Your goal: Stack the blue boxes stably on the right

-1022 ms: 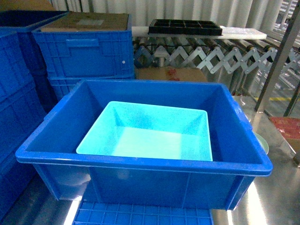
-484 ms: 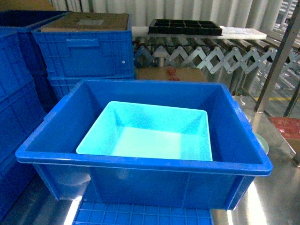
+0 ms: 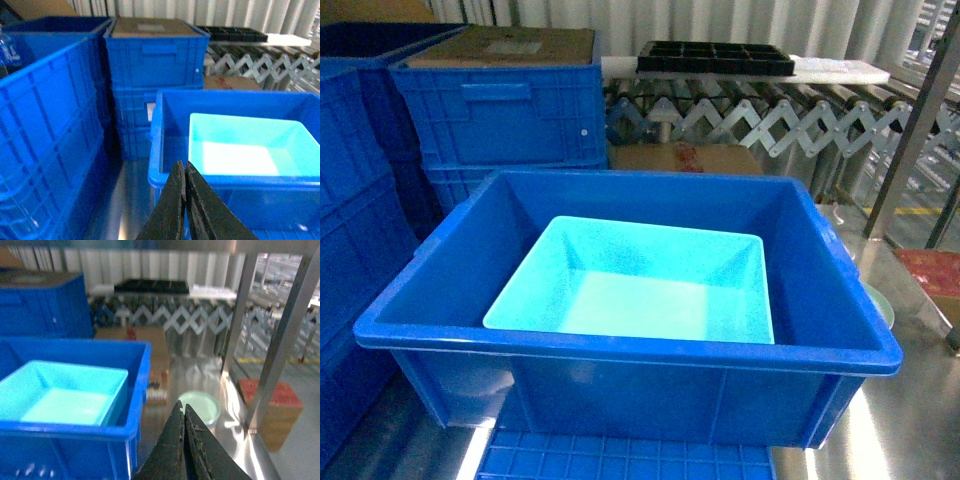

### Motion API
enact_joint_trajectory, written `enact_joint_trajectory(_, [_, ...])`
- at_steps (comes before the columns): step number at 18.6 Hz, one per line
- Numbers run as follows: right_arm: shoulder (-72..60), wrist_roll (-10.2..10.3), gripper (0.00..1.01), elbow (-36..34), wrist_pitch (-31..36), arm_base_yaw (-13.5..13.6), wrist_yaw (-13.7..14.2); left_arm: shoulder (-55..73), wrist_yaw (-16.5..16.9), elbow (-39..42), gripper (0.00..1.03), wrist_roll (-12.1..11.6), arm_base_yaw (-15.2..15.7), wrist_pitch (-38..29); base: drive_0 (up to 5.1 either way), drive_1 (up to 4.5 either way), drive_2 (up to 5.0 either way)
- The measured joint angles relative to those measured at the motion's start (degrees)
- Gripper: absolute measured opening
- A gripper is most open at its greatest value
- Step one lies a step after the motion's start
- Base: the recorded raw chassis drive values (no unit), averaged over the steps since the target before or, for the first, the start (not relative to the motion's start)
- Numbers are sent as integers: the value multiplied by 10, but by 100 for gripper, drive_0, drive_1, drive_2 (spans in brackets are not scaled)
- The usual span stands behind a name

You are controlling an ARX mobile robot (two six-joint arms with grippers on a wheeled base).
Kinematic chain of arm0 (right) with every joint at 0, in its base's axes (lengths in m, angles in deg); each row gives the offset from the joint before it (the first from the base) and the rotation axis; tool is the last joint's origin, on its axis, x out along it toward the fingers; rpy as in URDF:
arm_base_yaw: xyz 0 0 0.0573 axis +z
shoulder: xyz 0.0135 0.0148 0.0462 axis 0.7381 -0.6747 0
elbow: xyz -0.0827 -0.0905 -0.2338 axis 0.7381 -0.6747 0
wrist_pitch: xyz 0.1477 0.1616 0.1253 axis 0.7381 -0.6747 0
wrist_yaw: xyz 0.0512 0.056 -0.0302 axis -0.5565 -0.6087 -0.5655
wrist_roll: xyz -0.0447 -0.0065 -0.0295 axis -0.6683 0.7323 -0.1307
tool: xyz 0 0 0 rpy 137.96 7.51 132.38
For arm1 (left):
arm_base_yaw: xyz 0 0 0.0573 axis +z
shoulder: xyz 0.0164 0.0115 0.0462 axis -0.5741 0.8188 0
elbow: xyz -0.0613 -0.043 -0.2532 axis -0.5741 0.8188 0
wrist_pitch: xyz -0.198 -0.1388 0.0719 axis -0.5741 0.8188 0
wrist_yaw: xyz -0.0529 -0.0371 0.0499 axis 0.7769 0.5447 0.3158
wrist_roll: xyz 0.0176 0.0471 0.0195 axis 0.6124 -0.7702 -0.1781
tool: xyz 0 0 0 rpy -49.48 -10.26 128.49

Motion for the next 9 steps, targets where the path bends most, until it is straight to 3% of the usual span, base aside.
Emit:
enact_joint_trajectory(1, [22, 0, 2, 0, 13, 0, 0, -49, 0, 0, 2, 0, 0, 50, 0, 0, 0])
enact_joint_trajectory(9, [23, 0, 2, 0, 1, 0, 0, -52, 1, 0, 2, 0, 0, 45, 0, 0, 0])
